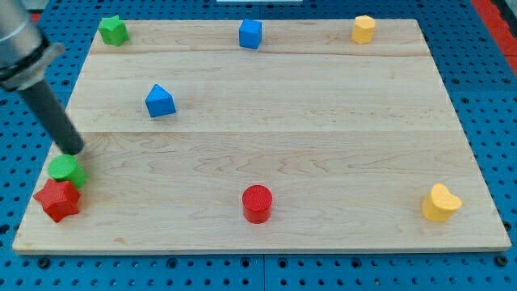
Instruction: Move the blue triangle slightly left
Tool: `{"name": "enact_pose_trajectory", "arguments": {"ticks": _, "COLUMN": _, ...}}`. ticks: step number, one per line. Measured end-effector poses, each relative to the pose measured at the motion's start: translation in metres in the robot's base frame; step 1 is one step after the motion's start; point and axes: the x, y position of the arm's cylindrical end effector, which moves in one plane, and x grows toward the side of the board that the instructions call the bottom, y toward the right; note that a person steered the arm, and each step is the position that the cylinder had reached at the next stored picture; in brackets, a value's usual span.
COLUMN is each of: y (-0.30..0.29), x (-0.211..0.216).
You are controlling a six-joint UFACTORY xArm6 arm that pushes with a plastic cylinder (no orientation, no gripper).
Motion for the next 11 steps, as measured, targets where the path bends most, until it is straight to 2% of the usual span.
{"name": "enact_pose_trajectory", "arguments": {"ticks": 2, "y": 0.127, "x": -0.034}}
{"name": "enact_pose_trajectory", "arguments": {"ticks": 3, "y": 0.148, "x": -0.071}}
{"name": "enact_pose_trajectory", "arguments": {"ticks": 7, "y": 0.087, "x": -0.102}}
{"name": "enact_pose_trajectory", "arguments": {"ticks": 9, "y": 0.060, "x": -0.102}}
{"name": "enact_pose_trajectory", "arguments": {"ticks": 11, "y": 0.057, "x": -0.084}}
